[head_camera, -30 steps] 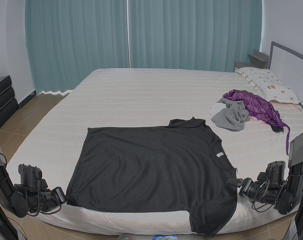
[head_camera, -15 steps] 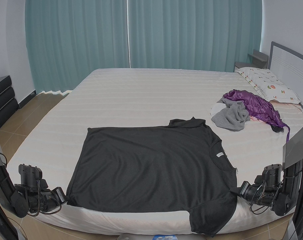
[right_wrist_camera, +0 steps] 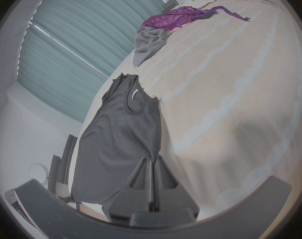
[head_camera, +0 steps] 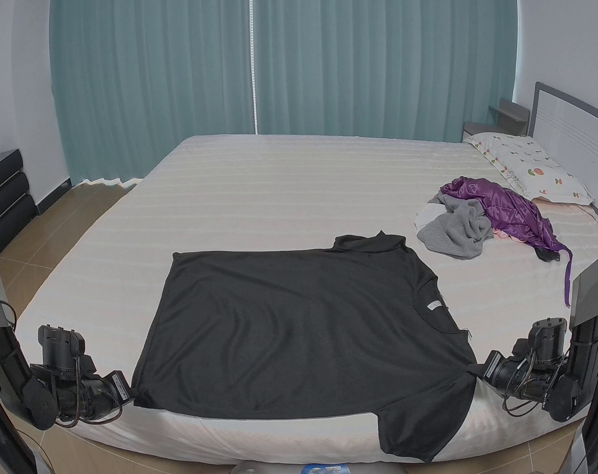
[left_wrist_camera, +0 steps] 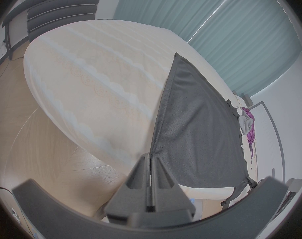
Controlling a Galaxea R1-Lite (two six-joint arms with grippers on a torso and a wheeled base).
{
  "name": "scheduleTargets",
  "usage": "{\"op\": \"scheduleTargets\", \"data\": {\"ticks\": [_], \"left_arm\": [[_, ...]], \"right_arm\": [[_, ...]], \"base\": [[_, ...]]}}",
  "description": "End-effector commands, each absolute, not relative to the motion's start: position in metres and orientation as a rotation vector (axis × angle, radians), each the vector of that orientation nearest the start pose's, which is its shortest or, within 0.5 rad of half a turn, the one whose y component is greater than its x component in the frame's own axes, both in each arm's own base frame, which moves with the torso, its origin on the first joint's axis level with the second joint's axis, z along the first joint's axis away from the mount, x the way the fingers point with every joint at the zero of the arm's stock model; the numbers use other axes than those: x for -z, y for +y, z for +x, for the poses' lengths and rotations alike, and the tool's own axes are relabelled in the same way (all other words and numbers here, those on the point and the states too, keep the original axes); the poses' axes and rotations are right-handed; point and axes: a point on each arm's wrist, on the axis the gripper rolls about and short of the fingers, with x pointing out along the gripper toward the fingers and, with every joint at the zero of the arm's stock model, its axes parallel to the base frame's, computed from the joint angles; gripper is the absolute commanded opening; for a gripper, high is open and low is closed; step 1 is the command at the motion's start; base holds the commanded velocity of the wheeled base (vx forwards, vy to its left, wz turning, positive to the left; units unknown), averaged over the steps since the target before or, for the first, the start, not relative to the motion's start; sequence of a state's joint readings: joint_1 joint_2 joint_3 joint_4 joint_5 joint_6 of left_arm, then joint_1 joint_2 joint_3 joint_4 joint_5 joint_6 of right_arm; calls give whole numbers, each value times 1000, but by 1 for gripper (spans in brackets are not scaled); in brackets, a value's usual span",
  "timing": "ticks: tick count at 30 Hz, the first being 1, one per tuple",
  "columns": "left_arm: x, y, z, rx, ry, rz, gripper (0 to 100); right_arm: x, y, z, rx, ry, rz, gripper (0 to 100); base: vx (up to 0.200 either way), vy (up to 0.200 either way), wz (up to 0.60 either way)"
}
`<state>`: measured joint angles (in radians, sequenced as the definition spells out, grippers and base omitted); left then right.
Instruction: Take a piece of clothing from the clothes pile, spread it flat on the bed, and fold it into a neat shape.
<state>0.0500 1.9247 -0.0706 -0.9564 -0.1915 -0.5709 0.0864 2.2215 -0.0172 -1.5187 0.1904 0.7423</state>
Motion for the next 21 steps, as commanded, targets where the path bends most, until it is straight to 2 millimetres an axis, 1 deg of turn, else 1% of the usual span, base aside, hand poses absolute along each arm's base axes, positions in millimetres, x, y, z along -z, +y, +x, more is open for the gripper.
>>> {"op": "scheduleTargets", "data": {"ticks": [1, 7, 8, 14, 21], "left_arm": [[-8, 5, 193, -134, 931, -640, 0], [-6, 5, 193, -135, 942, -642, 0], [-6, 5, 193, -135, 942, -643, 100], [-7, 11, 195, -136, 927, -666, 100], [-6, 8, 192, -18, 969, -715, 100]], "right_arm": [[10, 22, 212, 1, 763, 728, 0], [11, 22, 213, -3, 767, 732, 0], [11, 22, 213, -5, 766, 734, 0], [12, 23, 213, -6, 772, 737, 0], [13, 23, 213, -8, 778, 738, 0]], "base": [[0, 0, 0], [0, 0, 0], [0, 0, 0], [0, 0, 0], [0, 0, 0]]}}
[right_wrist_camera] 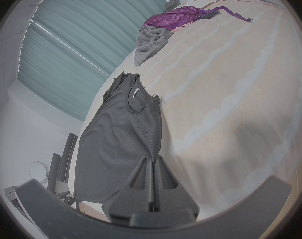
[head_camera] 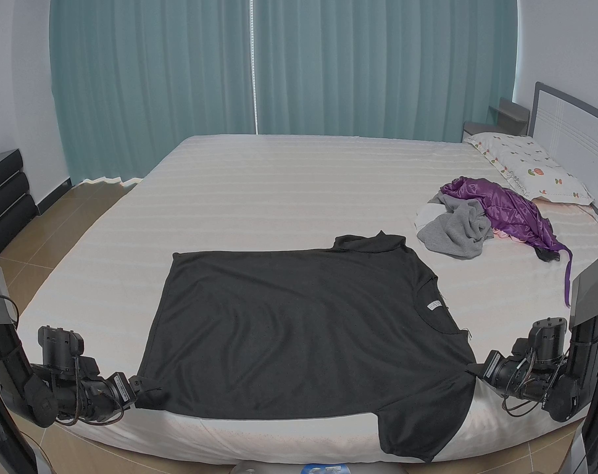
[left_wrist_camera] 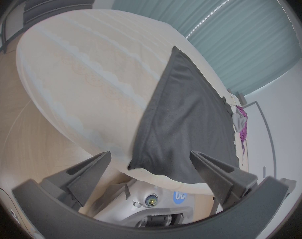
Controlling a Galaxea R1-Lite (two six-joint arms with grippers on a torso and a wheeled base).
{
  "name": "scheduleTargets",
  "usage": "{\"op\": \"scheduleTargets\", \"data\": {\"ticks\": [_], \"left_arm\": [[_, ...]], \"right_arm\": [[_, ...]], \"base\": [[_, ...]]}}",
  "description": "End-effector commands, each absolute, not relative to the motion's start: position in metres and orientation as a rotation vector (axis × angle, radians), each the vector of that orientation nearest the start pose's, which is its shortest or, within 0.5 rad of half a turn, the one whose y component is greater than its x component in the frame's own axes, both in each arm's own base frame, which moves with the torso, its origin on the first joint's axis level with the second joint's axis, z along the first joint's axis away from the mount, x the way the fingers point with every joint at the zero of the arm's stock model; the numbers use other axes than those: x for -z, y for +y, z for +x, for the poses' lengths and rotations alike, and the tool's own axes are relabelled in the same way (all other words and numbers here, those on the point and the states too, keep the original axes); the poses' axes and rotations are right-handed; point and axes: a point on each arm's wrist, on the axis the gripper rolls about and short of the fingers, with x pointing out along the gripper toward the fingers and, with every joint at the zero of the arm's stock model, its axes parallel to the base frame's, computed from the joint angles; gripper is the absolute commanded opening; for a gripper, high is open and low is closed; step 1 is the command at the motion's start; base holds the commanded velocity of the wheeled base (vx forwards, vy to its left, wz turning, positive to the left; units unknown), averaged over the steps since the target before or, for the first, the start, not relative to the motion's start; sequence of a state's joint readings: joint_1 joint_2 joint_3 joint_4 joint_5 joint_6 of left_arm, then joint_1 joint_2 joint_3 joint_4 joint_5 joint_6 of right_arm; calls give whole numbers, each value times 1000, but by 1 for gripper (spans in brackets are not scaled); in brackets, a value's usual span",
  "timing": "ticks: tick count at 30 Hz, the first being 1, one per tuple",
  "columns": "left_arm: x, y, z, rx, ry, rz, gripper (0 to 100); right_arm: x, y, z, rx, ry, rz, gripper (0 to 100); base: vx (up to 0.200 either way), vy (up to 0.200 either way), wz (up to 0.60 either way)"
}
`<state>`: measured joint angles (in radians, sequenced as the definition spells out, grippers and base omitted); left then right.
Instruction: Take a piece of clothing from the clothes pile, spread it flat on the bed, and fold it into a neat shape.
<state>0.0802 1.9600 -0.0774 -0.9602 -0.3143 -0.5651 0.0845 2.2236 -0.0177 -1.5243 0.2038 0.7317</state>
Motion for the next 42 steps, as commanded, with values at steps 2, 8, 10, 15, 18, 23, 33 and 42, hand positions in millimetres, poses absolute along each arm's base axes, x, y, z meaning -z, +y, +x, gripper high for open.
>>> {"op": "scheduleTargets", "data": {"ticks": [2, 8, 10, 15, 18, 23, 33, 42], "left_arm": [[-4, 8, 193, -12, 979, -719, 100], [7, 5, 197, -22, 1019, -721, 100], [8, 4, 197, -22, 1017, -721, 100], [5, 1, 199, -30, 1010, -764, 100], [1, -3, 200, -24, 990, -795, 100], [0, -5, 202, -25, 970, -817, 100], [-1, 2, 200, -97, 935, -793, 0], [-2, 2, 200, -107, 923, -782, 0]], "right_arm": [[13, 23, 213, -7, 779, 739, 0], [13, 23, 213, -7, 779, 739, 0], [13, 23, 213, -7, 779, 739, 0], [13, 23, 213, -7, 779, 739, 0], [13, 23, 213, -8, 777, 739, 0], [13, 23, 213, -9, 774, 739, 0], [13, 23, 213, -8, 774, 740, 0], [12, 22, 214, -10, 766, 741, 0]], "base": [[0, 0, 0], [0, 0, 0], [0, 0, 0], [0, 0, 0], [0, 0, 0], [0, 0, 0], [0, 0, 0], [0, 0, 0]]}}
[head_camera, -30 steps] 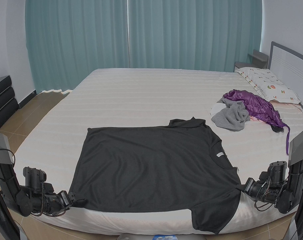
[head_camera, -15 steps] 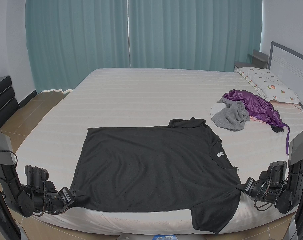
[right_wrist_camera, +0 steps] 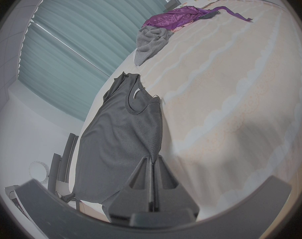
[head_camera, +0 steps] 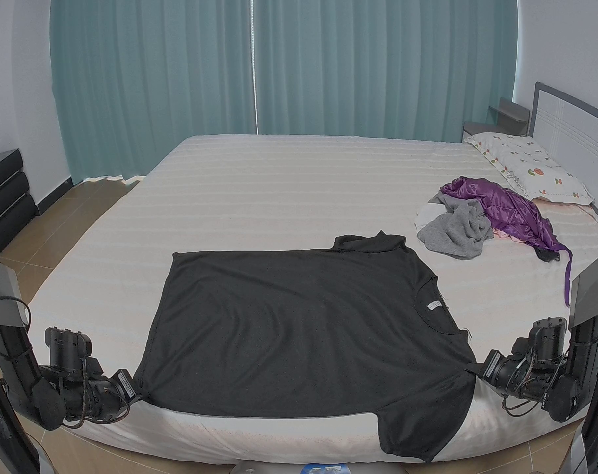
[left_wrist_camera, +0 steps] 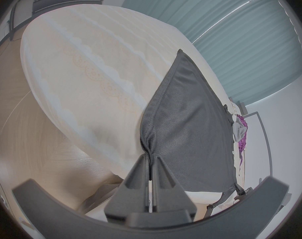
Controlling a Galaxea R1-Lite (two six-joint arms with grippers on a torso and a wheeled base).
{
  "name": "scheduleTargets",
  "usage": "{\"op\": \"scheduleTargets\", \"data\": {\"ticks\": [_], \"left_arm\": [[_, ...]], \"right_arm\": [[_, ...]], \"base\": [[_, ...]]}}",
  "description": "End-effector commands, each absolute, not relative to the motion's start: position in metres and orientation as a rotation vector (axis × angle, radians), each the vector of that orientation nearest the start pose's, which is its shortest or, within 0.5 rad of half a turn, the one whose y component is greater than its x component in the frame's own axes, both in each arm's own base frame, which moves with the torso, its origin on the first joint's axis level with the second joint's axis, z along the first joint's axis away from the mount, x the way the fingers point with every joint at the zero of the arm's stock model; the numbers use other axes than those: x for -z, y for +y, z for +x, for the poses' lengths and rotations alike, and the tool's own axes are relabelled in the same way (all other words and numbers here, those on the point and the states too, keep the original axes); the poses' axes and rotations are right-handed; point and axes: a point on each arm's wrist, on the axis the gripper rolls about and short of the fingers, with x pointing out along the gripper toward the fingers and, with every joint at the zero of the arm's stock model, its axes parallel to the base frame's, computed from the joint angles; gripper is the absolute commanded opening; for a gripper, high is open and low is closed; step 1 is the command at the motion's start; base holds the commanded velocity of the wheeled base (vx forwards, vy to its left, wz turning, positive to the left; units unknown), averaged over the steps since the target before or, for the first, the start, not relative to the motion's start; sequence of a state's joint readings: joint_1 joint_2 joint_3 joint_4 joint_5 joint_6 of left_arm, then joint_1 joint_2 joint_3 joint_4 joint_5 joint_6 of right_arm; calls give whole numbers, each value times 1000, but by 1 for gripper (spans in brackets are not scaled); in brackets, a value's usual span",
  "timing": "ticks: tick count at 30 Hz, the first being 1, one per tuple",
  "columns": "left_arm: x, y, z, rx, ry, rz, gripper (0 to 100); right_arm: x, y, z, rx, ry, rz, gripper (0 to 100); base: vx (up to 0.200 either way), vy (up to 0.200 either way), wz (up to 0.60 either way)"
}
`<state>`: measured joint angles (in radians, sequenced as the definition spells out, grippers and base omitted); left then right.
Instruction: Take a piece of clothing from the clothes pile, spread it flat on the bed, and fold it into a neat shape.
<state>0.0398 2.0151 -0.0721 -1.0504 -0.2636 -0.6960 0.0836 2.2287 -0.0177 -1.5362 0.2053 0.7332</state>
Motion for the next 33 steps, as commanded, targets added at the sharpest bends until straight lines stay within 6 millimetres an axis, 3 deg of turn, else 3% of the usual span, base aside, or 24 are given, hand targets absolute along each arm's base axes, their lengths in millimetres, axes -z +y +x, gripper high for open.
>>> {"op": "scheduleTargets", "data": {"ticks": [1, 22, 23, 33], "left_arm": [[-2, 2, 200, -107, 924, -782, 0], [-2, 2, 200, -97, 925, -778, 0], [-2, 2, 200, -97, 927, -778, 100], [-3, 0, 201, -90, 923, -783, 100]], "right_arm": [[12, 22, 214, -10, 766, 741, 0], [12, 22, 214, -10, 764, 741, 0], [12, 23, 214, -12, 765, 740, 0], [12, 22, 214, -10, 764, 741, 0]], "base": [[0, 0, 0], [0, 0, 0], [0, 0, 0], [0, 0, 0]]}}
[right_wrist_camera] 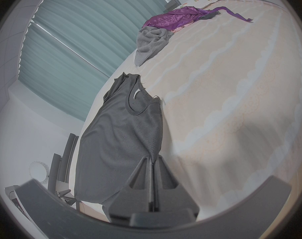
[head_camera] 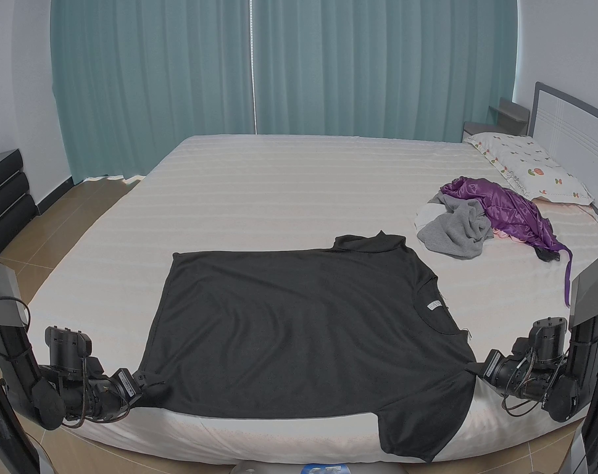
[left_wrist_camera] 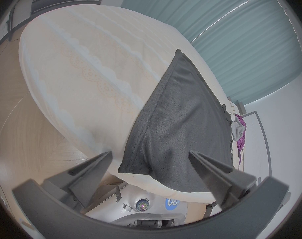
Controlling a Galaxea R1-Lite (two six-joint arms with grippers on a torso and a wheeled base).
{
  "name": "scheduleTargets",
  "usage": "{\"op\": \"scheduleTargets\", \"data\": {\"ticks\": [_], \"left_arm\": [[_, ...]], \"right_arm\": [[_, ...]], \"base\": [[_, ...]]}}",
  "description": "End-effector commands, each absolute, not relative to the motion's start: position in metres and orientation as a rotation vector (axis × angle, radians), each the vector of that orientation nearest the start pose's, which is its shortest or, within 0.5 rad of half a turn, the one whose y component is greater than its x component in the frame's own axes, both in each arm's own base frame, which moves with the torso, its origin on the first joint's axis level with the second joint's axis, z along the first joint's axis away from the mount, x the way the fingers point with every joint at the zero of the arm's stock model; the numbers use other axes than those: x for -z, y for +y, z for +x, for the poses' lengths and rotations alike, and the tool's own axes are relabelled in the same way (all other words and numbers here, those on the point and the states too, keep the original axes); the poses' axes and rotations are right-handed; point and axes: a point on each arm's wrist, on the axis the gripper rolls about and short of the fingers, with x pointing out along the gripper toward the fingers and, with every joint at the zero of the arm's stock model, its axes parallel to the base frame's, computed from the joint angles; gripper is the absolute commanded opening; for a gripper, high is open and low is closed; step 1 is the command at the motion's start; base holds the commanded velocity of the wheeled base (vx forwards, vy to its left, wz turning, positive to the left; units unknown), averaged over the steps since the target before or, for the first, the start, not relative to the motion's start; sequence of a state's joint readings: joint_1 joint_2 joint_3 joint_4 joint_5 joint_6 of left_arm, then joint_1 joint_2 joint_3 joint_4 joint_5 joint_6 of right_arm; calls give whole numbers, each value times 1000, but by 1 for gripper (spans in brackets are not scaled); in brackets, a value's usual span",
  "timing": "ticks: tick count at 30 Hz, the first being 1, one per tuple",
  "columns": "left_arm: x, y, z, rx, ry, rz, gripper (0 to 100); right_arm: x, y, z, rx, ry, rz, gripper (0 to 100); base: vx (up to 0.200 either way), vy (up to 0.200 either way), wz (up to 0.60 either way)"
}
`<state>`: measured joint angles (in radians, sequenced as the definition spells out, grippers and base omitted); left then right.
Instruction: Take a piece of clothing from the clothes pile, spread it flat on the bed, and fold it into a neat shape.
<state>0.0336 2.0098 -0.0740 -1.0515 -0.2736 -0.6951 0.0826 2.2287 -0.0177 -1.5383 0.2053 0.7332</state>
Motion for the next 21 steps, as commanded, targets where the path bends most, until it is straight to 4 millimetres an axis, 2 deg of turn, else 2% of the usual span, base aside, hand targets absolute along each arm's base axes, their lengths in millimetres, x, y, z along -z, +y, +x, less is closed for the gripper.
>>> {"op": "scheduleTargets", "data": {"ticks": [1, 12, 21], "left_arm": [[-3, 0, 201, -86, 922, -783, 100], [-6, -7, 201, -33, 936, -828, 100], [-2, -6, 214, -49, 924, -833, 100]], "right_arm": [[12, 22, 214, -10, 764, 741, 0], [15, 22, 215, -10, 766, 741, 0], [15, 23, 215, -13, 762, 740, 0]], "base": [[0, 0, 0], [0, 0, 0], [0, 0, 0]]}}
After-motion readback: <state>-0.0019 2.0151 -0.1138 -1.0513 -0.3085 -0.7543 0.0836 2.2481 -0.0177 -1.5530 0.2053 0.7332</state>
